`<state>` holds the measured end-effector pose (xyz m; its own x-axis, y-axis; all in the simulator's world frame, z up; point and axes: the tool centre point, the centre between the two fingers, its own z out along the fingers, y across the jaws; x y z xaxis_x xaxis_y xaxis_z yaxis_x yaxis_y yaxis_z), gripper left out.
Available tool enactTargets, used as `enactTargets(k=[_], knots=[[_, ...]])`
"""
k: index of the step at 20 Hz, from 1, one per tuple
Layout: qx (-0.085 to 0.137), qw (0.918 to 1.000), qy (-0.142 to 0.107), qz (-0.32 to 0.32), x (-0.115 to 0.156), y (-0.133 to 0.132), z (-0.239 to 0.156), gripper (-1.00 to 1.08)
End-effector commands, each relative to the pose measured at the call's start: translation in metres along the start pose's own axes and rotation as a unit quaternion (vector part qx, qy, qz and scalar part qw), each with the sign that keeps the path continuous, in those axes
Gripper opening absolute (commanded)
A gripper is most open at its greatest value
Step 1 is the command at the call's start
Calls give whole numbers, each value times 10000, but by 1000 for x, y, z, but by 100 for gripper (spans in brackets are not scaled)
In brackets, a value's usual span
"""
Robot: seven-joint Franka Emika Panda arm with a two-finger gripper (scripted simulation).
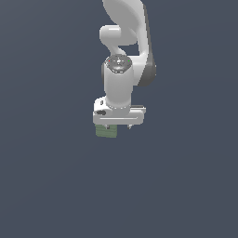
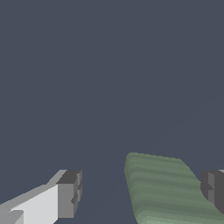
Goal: Pick up the object and move it to a goal position.
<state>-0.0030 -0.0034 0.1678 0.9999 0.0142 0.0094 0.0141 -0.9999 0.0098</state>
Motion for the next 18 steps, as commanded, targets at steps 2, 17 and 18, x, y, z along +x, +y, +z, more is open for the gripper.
enactTargets(k=[2, 17, 18], knots=[[0, 10000, 0, 0, 0, 0, 0, 100], [74, 9999, 86, 0, 1, 11, -8, 100], [74, 9999, 86, -22, 0, 12, -8, 100]])
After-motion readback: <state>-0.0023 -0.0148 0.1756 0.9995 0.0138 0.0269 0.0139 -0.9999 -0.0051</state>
